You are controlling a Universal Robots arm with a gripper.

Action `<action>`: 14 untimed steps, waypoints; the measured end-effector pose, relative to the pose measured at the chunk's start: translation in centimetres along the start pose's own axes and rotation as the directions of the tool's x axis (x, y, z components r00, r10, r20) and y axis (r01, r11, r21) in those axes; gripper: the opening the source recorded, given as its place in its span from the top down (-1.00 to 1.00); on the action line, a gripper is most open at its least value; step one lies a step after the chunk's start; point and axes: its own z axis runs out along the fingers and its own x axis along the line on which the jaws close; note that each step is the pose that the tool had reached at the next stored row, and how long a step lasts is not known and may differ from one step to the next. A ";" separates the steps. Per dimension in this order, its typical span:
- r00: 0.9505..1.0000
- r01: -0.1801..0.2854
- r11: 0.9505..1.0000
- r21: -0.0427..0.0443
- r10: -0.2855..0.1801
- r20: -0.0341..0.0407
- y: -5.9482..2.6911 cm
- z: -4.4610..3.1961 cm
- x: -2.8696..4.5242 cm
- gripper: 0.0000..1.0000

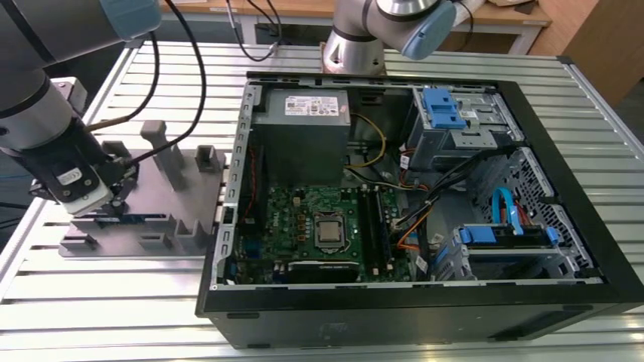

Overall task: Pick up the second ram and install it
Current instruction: 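Pick up the second ram and move it above second insertion slot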

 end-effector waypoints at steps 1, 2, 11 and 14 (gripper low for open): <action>1.000 0.019 1.000 -0.001 -0.019 -0.001 0.00 0.00 0.00 0.79; 0.999 0.037 0.999 -0.001 -0.037 -0.001 0.00 0.01 0.00 0.79; 0.980 0.199 0.980 -0.006 -0.199 -0.006 0.00 0.03 0.00 0.79; 0.968 0.252 0.968 -0.008 -0.252 -0.007 0.00 0.04 0.00 0.79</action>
